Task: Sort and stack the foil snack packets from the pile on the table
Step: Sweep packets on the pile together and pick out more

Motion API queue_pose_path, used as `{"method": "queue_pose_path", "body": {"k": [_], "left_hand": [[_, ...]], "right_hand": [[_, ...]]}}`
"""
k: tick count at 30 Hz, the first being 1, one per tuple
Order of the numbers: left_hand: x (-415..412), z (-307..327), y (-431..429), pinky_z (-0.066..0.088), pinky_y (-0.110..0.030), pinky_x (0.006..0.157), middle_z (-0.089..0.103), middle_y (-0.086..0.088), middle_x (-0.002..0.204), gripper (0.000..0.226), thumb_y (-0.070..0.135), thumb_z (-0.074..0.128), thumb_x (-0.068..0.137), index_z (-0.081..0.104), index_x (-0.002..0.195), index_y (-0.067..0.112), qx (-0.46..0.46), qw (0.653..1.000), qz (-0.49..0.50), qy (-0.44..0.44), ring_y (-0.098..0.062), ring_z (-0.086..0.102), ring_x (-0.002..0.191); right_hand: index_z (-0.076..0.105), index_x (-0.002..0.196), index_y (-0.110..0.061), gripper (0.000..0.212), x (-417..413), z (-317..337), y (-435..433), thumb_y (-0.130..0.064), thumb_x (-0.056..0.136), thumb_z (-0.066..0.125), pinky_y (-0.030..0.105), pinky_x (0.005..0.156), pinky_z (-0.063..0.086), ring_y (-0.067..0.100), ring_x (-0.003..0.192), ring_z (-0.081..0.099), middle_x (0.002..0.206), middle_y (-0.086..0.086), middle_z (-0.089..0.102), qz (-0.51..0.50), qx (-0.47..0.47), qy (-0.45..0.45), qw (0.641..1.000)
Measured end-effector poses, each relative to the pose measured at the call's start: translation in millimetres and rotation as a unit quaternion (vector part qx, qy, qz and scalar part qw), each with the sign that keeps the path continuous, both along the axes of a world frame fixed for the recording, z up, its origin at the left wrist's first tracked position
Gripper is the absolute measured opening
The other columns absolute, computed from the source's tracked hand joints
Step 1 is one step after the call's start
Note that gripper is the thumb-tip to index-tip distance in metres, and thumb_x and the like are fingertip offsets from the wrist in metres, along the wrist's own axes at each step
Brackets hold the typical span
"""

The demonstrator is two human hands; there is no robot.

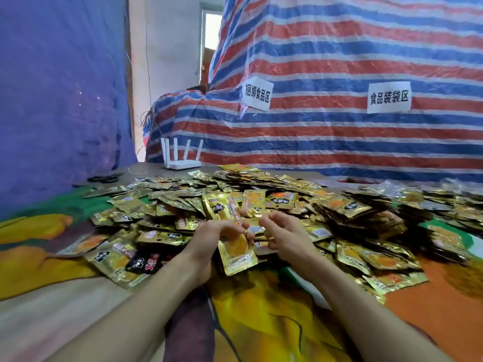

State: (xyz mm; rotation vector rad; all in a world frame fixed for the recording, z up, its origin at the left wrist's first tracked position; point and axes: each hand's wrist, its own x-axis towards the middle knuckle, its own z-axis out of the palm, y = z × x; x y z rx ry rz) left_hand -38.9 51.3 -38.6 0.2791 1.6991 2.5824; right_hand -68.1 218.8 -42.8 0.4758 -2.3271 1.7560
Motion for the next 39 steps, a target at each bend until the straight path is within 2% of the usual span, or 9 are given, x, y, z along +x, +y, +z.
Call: {"method": "queue_pose_path", "body": {"k": [3, 8, 13, 16, 18, 23, 30, 35, 39], "left_hand": [[1.6, 2.6, -4.2, 0.054, -0.04, 0.076, 0.064, -0.011, 0.087, 0.035, -0.003, 0.059, 0.072, 0.065, 0.105, 0.004, 0.083, 0.99, -0.115, -0.025, -0.029, 0.062, 0.077], [-0.2, 6.9, -8.9, 0.048, -0.037, 0.08, 0.056, -0.008, 0.084, 0.037, -0.002, 0.044, 0.08, 0.054, 0.115, 0.004, 0.169, 0.971, -0.17, -0.013, -0.023, 0.058, 0.071], [0.1, 1.3, -7.8, 0.046, -0.039, 0.084, 0.056, -0.009, 0.084, 0.042, -0.002, 0.05, 0.076, 0.054, 0.117, 0.003, 0.124, 0.972, -0.199, -0.022, -0.024, 0.056, 0.072], [-1.4, 0.5, -8.4, 0.046, -0.038, 0.084, 0.056, -0.009, 0.084, 0.046, -0.002, 0.053, 0.073, 0.053, 0.118, 0.004, 0.13, 0.97, -0.207, -0.019, -0.023, 0.056, 0.072], [-2.3, 0.7, -9.0, 0.047, -0.038, 0.084, 0.058, -0.009, 0.085, 0.047, -0.004, 0.053, 0.073, 0.052, 0.119, 0.004, 0.137, 0.967, -0.213, -0.019, -0.024, 0.059, 0.072], [1.6, 0.5, -1.8, 0.061, -0.038, 0.067, 0.071, -0.015, 0.09, 0.038, -0.001, 0.057, 0.07, 0.072, 0.105, 0.0, 0.089, 0.985, -0.137, -0.056, -0.026, 0.067, 0.069], [-14.7, 2.6, -12.5, 0.056, -0.043, 0.084, 0.069, -0.008, 0.083, 0.015, 0.006, 0.048, 0.091, 0.06, 0.093, 0.015, 0.241, 0.969, 0.055, -0.008, -0.024, 0.07, 0.076], [-12.2, 1.0, -2.1, 0.062, -0.041, 0.069, 0.076, -0.01, 0.089, 0.043, 0.02, 0.05, 0.097, 0.079, 0.065, 0.018, 0.173, 0.983, 0.054, 0.023, -0.026, 0.075, 0.078], [-10.7, 1.9, 3.1, 0.058, -0.051, 0.086, 0.075, -0.017, 0.098, 0.04, 0.024, 0.051, 0.098, 0.081, 0.072, 0.015, 0.155, 0.987, 0.038, 0.026, -0.033, 0.074, 0.087]], "right_hand": [[0.064, 0.085, -0.009, 0.011, 3.2, 8.4, 11.2, -0.014, 0.095, 0.062, 0.017, 0.049, 0.035, 0.008, 0.062, 0.047, 0.077, 0.001, 0.055, 0.109, -0.132, -0.102, 0.98], [0.057, 0.069, -0.011, 0.015, 17.1, 19.5, 19.3, -0.023, 0.06, 0.061, 0.031, 0.069, 0.035, 0.018, 0.075, 0.052, 0.087, 0.008, 0.062, 0.281, -0.225, -0.162, 0.919], [0.055, 0.061, -0.013, 0.019, 18.3, 22.4, 22.7, -0.022, 0.073, 0.042, 0.036, 0.083, 0.04, 0.025, 0.081, 0.056, 0.076, 0.009, 0.059, 0.282, -0.295, -0.155, 0.9], [0.071, 0.075, -0.002, 0.029, 16.7, 22.9, 24.0, -0.01, 0.078, 0.043, 0.044, 0.099, 0.048, 0.028, 0.073, 0.059, 0.063, 0.007, 0.049, 0.284, -0.42, -0.152, 0.848], [0.074, 0.101, 0.002, 0.038, 13.3, 22.2, 21.7, 0.0, 0.08, 0.044, 0.046, 0.087, 0.058, 0.022, 0.061, 0.058, 0.064, 0.005, 0.049, 0.28, -0.472, -0.152, 0.822], [0.072, 0.122, -0.015, 0.05, 6.9, 16.3, 15.0, 0.016, 0.088, 0.053, 0.032, 0.06, 0.062, 0.03, 0.091, 0.075, 0.11, 0.012, 0.076, 0.196, -0.335, -0.126, 0.913], [0.06, 0.131, -0.005, 0.077, 16.0, 4.1, -3.8, 0.007, 0.061, 0.088, 0.045, 0.081, 0.062, 0.031, 0.105, 0.073, 0.131, 0.022, 0.059, 0.17, -0.255, -0.19, 0.933], [0.067, 0.123, -0.012, 0.072, 22.9, -11.6, -37.3, -0.001, 0.056, 0.089, 0.04, 0.088, 0.059, 0.032, 0.11, 0.07, 0.121, 0.017, 0.07, 0.222, -0.212, -0.177, 0.935], [0.068, 0.119, -0.018, 0.067, 21.1, -15.3, -34.7, -0.004, 0.057, 0.089, 0.036, 0.084, 0.058, 0.03, 0.107, 0.072, 0.112, 0.009, 0.075, 0.209, -0.225, -0.099, 0.947]]}}
